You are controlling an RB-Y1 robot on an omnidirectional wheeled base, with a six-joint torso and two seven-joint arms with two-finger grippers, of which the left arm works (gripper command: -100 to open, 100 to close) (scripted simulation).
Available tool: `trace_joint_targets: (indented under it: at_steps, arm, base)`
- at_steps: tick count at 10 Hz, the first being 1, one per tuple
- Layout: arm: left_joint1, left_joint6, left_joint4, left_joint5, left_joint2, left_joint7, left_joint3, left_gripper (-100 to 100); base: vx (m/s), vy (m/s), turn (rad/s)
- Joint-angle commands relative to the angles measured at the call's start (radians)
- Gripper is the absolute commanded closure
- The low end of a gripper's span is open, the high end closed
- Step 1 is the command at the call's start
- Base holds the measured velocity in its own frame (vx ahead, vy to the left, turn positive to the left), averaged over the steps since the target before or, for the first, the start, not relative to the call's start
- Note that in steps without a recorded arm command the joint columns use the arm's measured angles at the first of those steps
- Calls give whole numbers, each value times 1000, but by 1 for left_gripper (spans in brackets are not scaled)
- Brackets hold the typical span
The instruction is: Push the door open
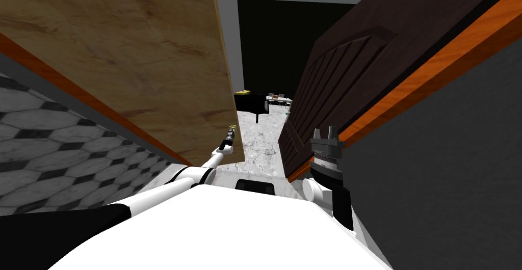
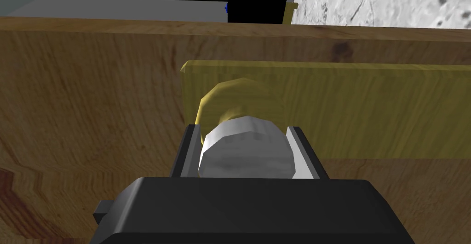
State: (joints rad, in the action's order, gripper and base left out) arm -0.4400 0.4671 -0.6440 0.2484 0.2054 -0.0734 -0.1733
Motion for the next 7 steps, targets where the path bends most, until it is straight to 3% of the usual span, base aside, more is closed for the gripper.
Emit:
trace_joint_targets:
  at_steps: [1,7]
  arm:
    - [3,13,11,7,16,-6,-25,100]
    - [10,19,26,25,42,-25,-86,100]
  base:
    - [199,-84,66]
    - [195,-79,65]
